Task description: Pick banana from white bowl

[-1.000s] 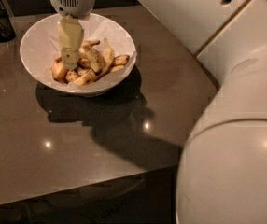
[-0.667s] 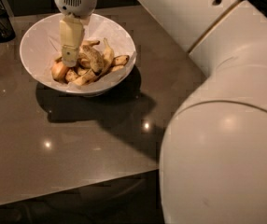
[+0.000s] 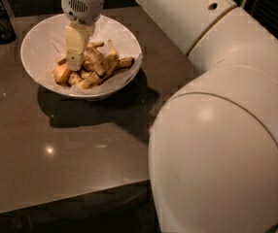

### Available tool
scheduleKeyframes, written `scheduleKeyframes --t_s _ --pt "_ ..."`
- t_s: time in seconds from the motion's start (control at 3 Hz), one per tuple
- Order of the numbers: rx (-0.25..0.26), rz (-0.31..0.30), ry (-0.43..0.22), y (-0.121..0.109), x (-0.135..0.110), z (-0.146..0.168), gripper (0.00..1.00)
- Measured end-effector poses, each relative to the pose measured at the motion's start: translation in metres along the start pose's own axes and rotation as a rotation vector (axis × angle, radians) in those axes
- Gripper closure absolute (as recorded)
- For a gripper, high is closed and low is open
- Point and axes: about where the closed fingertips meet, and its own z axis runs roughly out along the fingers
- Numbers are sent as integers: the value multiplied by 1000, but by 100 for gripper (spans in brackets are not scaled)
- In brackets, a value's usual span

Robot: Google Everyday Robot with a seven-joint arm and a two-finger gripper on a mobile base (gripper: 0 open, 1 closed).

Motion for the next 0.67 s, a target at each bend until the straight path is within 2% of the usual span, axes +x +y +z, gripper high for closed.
scheduleKeyframes --t_s 0.67 --pt "-38 62 61 -4 20 27 15"
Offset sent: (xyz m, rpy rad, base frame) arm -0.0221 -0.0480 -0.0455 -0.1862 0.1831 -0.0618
